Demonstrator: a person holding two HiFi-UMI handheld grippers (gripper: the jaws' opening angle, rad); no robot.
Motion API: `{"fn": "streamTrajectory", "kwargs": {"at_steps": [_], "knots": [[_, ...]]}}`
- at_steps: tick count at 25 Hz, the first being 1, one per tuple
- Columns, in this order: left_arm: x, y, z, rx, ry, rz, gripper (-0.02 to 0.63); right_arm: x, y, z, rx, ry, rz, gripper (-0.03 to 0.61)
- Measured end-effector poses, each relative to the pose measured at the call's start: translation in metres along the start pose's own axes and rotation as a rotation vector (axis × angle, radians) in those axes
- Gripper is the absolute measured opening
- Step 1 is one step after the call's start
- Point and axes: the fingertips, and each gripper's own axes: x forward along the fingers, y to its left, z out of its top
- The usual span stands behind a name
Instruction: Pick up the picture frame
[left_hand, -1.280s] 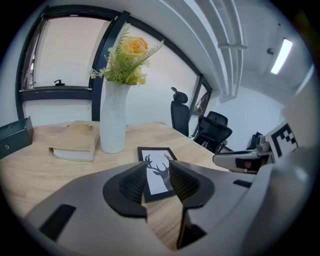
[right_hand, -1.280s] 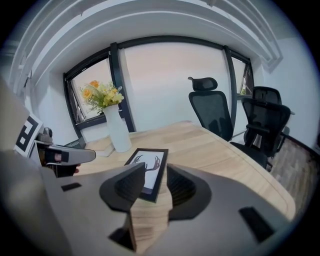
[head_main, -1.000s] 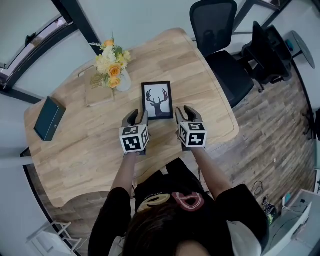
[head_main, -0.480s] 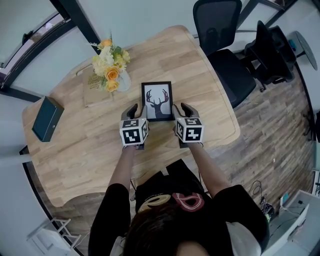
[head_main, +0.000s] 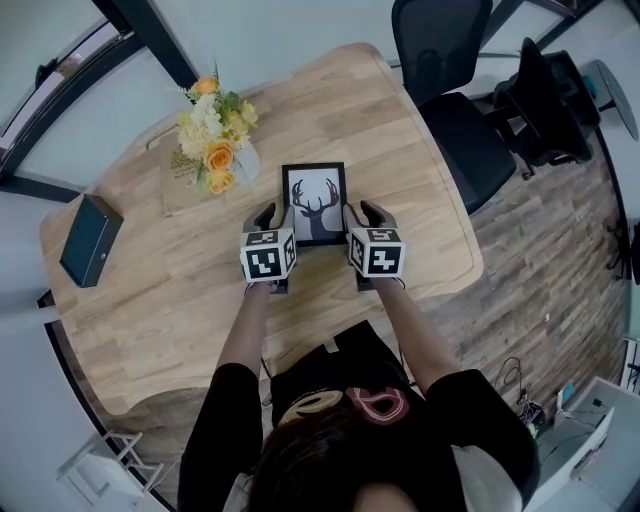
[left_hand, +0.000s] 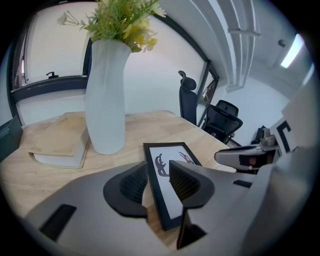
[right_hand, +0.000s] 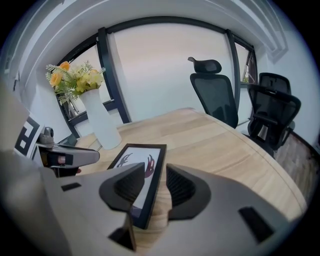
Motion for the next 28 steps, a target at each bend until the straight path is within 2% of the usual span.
{"fn": "streamTrajectory", "kwargs": {"at_steps": [28], "knots": [[0.052, 0.010, -0.016, -0.054, 0.117, -0.006, 0.143, 0.058, -0.007, -0.015, 0.052, 0.126, -0.019, 0.132]]}}
